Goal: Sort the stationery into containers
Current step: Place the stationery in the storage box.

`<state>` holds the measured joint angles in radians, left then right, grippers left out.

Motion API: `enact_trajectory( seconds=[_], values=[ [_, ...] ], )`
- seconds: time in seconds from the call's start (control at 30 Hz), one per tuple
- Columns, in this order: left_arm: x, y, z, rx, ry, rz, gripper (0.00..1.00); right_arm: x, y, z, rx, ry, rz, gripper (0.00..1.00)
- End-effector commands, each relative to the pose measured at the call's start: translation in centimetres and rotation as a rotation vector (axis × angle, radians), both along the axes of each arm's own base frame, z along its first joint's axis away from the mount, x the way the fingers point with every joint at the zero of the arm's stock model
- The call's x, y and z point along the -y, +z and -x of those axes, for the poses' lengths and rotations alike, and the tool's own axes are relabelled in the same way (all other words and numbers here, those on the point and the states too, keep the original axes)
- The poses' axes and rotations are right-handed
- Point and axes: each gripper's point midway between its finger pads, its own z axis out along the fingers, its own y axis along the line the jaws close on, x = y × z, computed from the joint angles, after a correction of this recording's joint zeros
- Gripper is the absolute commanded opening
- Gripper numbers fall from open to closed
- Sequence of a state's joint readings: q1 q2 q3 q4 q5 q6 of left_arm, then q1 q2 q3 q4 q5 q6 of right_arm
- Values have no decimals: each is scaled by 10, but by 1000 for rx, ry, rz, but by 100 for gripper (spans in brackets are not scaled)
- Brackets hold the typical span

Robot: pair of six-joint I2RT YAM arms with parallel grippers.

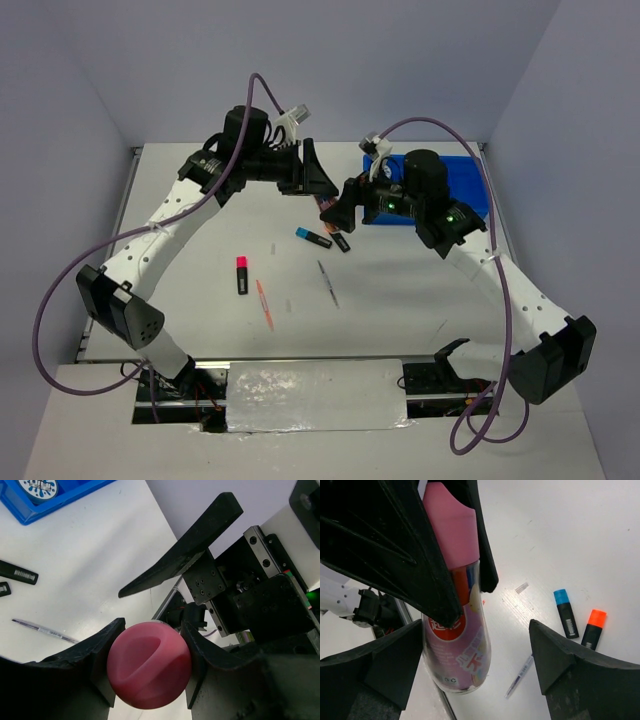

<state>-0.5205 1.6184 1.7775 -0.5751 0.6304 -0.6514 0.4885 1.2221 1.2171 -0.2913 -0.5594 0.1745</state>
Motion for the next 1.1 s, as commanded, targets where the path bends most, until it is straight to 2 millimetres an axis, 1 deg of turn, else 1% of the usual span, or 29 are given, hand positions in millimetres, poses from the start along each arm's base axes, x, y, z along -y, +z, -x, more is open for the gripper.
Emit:
enact_trajectory(
  seconds=[0.0,0.1,0.13,0.2,0.23,0.33,0.37,0.4,0.43,0.47,0.5,0.53,0.57,0.6,0.63,0.67,0.7,0.73,0.77,0.8,0.83,0.87,0.9,0.93,0.97,1.0,1.03,1.07],
  values=[
    [2,33,15,53,-60,104,0,-7,7,1,17,19,-34,88],
    [3,33,18,49,-75,110,0,-13,17,2,23,38,-74,88],
    [3,34,19,47,-83,115,0,-17,18,5,18,60,-84,88],
    [3,35,20,52,-89,113,1,-22,20,4,1,77,-98,88],
    [3,36,19,56,-84,111,5,-25,19,5,-7,92,-103,86],
    [1,40,15,68,-66,117,9,-33,11,7,-40,124,-106,81],
    [0,42,13,67,-58,122,10,-34,8,7,-48,129,-107,75],
    [0,42,12,68,-53,124,11,-35,8,8,-48,130,-110,57],
    [-2,44,9,71,-44,127,19,-34,7,9,-46,131,-116,48],
    [-5,44,4,72,-23,119,29,-34,9,8,-33,125,-119,0],
    [-9,41,-1,71,9,98,45,-30,8,4,-34,85,-114,0],
    [-23,37,-14,78,107,40,98,-26,9,1,-23,61,-114,0],
    [-34,34,-23,78,183,0,99,-21,6,-6,-28,27,-102,0],
    [-56,28,-38,64,294,-56,99,-15,4,-12,-35,-4,-95,0],
    [-81,17,-40,0,404,-134,99,-2,-6,-25,-61,-54,-79,0],
    [-117,6,-57,-2,592,-235,99,9,-13,-37,-78,-111,-62,0],
    [-153,-1,-66,-30,724,-289,99,18,-22,-48,-94,-162,-38,0],
    [-178,-12,-58,-71,795,-335,99,38,-42,-66,-139,-240,22,0],
    [-219,-18,-63,-70,933,-389,99,58,-54,-85,-148,-364,86,0],
    [-234,-30,-52,-85,961,-413,99,70,-64,-110,-156,-446,149,0],
    [-245,-36,-49,-69,955,-439,99,90,-84,-118,-204,-517,261,0],
    [-252,-37,-50,-45,953,-425,99,114,-93,-155,-218,-643,346,0],
    [-257,-52,-41,-47,931,-466,99,126,-101,-169,-247,-688,396,0],
    [-260,-58,-37,-50,925,-486,99,141,-117,-169,-325,-722,470,0],
    [-263,-66,-32,-58,917,-508,99,161,-124,-183,-354,-781,501,0],
    [-266,-77,-23,-64,901,-537,99,175,-132,-198,-382,-839,546,0],
    [-266,-81,-20,-62,890,-543,99,190,-137,-206,-397,-876,562,0],
    [-265,-83,-16,-58,878,-540,99,195,-140,-218,-400,-897,571,0]
  ],
)
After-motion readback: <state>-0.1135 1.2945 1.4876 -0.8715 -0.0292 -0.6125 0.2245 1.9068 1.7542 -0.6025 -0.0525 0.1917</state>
